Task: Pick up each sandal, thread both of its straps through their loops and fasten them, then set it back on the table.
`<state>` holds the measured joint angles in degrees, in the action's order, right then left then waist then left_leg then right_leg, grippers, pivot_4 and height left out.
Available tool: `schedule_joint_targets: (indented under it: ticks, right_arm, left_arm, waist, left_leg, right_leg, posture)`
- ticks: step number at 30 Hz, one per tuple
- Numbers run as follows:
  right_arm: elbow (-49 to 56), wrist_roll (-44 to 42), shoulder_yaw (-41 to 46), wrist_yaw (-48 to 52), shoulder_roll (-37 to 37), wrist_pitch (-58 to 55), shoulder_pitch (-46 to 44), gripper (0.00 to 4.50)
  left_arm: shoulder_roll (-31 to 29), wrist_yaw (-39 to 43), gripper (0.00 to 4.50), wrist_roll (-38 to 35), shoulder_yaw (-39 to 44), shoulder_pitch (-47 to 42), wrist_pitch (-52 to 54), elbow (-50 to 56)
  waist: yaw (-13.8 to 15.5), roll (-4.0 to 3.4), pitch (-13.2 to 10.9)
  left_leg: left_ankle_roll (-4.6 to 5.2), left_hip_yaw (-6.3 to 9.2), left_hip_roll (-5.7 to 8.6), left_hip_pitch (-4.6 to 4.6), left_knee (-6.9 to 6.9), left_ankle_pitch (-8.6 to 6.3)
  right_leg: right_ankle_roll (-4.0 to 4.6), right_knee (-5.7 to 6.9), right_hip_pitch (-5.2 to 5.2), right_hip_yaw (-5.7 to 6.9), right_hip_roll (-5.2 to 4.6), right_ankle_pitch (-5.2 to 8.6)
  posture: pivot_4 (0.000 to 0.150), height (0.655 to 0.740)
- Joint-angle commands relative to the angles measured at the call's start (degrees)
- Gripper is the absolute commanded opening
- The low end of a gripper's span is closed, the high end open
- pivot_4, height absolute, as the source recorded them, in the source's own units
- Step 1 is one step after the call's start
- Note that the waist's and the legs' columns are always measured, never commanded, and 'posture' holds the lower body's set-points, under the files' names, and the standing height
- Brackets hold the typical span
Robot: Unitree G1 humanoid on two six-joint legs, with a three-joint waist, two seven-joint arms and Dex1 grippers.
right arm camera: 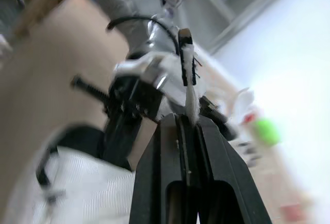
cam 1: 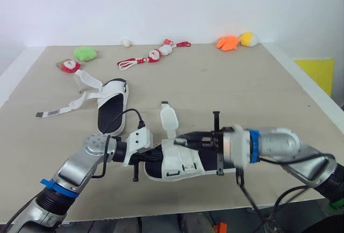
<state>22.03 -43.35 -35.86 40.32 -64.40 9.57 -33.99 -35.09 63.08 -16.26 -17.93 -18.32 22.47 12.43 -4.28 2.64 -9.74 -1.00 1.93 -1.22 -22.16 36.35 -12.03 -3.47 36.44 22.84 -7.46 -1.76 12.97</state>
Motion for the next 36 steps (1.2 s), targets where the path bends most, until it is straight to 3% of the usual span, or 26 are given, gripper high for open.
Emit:
schedule_joint_targets:
  ticks: [1,6,13,21,36]
  right_arm:
    - [0.9,-20.6,6.7,1.6,1.6,-23.5,-6.3,0.14]
    - [-6.3,-45.6,10.7,-5.0,5.0,-55.6,-14.3,0.14]
    - [-15.5,-54.9,15.2,-17.9,12.1,-72.5,-14.5,0.14]
    - [-26.7,-52.5,21.2,-23.4,19.7,-81.3,-15.9,0.14]
    - [-35.0,-35.6,27.5,-16.1,25.9,-93.9,-18.7,0.14]
  left_arm:
    - [-1.0,-0.6,0.00,1.9,-1.1,1.1,1.6,-1.5]
    - [-0.8,-0.8,0.00,1.9,-1.1,1.1,1.8,-1.3]
    - [-0.7,-0.9,0.00,2.0,-1.1,1.0,1.8,-1.4]
    - [-0.8,-0.8,0.00,2.0,-1.1,0.9,1.7,-1.3]
    - [-0.8,-0.8,0.00,1.9,-1.1,0.8,2.0,-1.0]
  waist:
    - [0.0,-0.01,0.0]
    - [0.2,-0.07,0.0]
    - [0.2,-0.08,0.0]
    - [0.1,-0.09,0.0]
    - [0.0,-0.15,0.0]
  left_leg:
    - [0.00,0.02,-0.03,-0.05,0.00,0.00]
    - [0.00,0.06,-0.31,-0.24,0.00,0.00]
    - [0.00,0.14,-0.37,-0.43,-0.01,-0.01]
    - [0.00,0.14,-0.36,-0.48,-0.01,0.00]
    - [0.00,0.18,-0.36,-0.54,-0.01,-0.01]
  right_leg:
    - [0.03,0.00,0.03,0.05,0.02,-0.02]
    - [0.23,0.00,0.28,0.19,0.28,-0.14]
    - [0.24,0.00,0.45,0.28,0.42,-0.15]
    - [0.18,0.00,0.48,0.27,0.45,-0.18]
    - [0.08,-0.01,0.53,0.27,0.50,-0.23]
  posture:
    - [0.150,0.7400]
    - [0.150,0.7400]
    - [0.150,0.7400]
    - [0.150,0.7400]
    - [0.150,0.7400]
